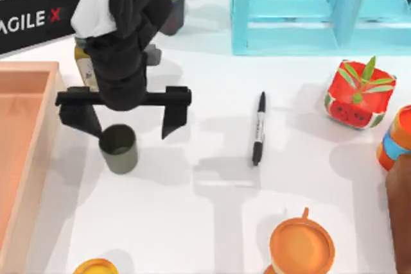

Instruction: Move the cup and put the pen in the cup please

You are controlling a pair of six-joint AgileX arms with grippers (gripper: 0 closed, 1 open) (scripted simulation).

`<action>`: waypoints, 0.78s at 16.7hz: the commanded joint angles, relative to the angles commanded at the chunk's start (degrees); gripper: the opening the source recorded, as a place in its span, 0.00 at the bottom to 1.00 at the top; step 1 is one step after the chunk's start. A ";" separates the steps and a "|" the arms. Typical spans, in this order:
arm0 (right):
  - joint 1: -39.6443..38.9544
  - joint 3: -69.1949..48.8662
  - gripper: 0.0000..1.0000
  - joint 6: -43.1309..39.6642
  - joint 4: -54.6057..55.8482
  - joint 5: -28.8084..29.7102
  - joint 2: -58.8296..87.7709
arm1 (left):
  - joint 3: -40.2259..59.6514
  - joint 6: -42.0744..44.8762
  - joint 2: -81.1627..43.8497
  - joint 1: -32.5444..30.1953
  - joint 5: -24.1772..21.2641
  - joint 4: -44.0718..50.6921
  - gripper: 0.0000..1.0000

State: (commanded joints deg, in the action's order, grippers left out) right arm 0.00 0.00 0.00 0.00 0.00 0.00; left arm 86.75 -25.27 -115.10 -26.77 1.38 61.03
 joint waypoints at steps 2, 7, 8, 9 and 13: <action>0.00 0.00 1.00 0.00 0.00 0.00 0.00 | 4.50 -0.12 -0.31 -0.12 0.04 4.38 1.00; 0.00 0.00 1.00 0.00 0.00 0.00 0.00 | 22.67 -0.19 -0.87 -0.43 -0.05 22.41 1.00; 0.00 0.00 1.00 0.00 0.00 0.00 0.00 | 25.85 -0.18 -0.77 -0.43 -0.05 25.59 1.00; 0.00 0.00 1.00 0.00 0.00 0.00 0.00 | 28.47 -0.18 -0.64 -0.41 -0.03 28.17 1.00; 0.00 0.00 1.00 0.00 0.00 0.00 0.00 | 32.91 -0.15 -0.20 -0.33 0.00 32.55 1.00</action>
State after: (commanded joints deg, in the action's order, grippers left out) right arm 0.00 0.00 0.00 0.00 0.00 0.00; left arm 119.66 -25.42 -115.30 -27.11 1.38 93.58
